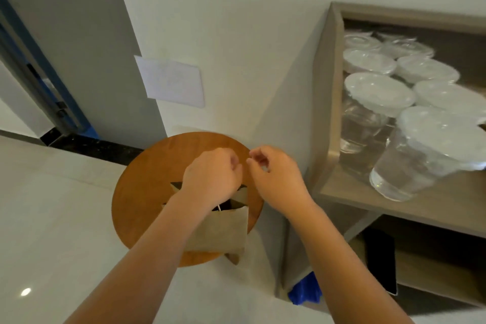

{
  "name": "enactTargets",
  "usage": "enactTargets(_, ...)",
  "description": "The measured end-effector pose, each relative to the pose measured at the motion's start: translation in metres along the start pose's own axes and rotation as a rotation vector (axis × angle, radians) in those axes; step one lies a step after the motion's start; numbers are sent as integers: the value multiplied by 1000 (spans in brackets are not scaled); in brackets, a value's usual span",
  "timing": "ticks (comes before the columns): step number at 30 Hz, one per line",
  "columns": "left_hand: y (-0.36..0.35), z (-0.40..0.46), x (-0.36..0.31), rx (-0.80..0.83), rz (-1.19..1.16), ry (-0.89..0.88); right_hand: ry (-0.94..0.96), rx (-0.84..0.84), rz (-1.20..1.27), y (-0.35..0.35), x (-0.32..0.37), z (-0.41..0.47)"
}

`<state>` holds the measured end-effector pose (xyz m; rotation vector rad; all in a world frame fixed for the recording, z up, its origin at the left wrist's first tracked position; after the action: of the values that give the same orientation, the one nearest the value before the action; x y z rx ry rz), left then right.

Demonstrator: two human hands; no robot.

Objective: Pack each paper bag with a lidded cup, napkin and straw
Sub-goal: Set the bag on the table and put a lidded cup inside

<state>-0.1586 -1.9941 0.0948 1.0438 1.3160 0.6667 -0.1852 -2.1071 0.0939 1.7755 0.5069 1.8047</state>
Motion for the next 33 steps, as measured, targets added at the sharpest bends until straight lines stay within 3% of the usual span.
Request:
enactTargets(9,4,-86,-131,-183,-162,-174,182,-116,6,136,13,-105)
enactTargets(15,-33,-83,-185,-135,-213,-189,153,-481,-413,235,-18,-108)
enactTargets(17,-46,-78,-197,-125,-197,-183,83,-422,-459,241,-30,-95)
enactTargets(21,-57,-76,-212,-136,-181,-182,1,-243,-319,230,-47,-77)
enactTargets(28,-60,-73,-220,-167,-274,-188,90,-379,-201,226,-54,-83)
enactTargets(33,-54,-79,-215,-174,-598,-249,165,-370,-100,227,-42,-107)
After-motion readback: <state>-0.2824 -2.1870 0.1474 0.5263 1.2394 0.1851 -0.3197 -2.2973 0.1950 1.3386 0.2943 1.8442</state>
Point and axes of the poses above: each hand's wrist, its own z-axis towards the middle knuckle, its own y-axis out of the back of the hand, x = y × z, the point moved 8 cm from there along z, towards the middle knuckle, and after that the axes turned 2 degrees about z, right-handed, at the moved point
